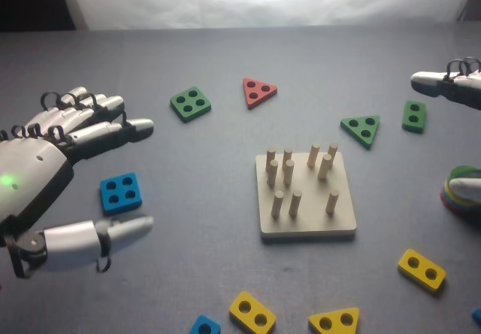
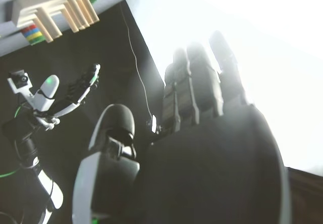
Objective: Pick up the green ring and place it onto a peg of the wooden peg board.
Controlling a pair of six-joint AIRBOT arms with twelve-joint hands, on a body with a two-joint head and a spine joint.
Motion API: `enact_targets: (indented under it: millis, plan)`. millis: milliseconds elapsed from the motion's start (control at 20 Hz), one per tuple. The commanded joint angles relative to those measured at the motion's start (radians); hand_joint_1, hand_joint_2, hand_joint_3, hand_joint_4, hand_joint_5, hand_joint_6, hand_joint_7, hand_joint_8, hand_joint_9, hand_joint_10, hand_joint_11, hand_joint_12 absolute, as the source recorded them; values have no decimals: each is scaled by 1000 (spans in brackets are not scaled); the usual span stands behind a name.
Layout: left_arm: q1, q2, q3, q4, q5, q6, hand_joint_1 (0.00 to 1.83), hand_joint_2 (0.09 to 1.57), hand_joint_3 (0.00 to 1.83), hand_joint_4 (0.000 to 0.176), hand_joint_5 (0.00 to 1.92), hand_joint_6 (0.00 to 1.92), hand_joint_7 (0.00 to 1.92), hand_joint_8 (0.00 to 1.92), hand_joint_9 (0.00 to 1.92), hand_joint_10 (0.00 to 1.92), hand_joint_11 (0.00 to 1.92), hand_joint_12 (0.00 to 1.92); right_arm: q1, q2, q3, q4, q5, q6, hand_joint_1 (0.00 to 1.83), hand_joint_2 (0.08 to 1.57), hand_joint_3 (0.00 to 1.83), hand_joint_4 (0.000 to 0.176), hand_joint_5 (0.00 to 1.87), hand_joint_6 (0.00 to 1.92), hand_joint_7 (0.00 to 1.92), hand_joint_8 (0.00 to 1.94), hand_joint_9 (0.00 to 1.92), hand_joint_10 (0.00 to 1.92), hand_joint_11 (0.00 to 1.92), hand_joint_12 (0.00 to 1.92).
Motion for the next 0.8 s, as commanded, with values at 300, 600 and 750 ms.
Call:
enact_targets:
  millis: [300, 600, 750]
  plan:
    - [-8, -7, 0, 19, -128, -6, 776, 918, 5, 107, 453, 2, 164, 2, 82, 4, 0, 0, 16, -2, 21, -6, -17, -9, 873, 916, 0, 173, 178, 4, 304, 1, 444, 1, 208, 840]
    - [-8, -5, -1, 23, -120, -9, 801, 936, 8, 105, 460, 3, 174, 3, 99, 8, 21, 10, 62, -28, 64, -5, -224, -108, 1029, 940, 1, 110, 434, 11, 457, 2, 549, 4, 251, 995]
    - [-8, -6, -2, 24, -121, -9, 840, 939, 5, 107, 471, 5, 181, 4, 99, 5, 24, 14, 87, -31, 69, -6, -284, -167, 1077, 947, 2, 89, 468, 16, 482, 9, 576, 12, 280, 1006]
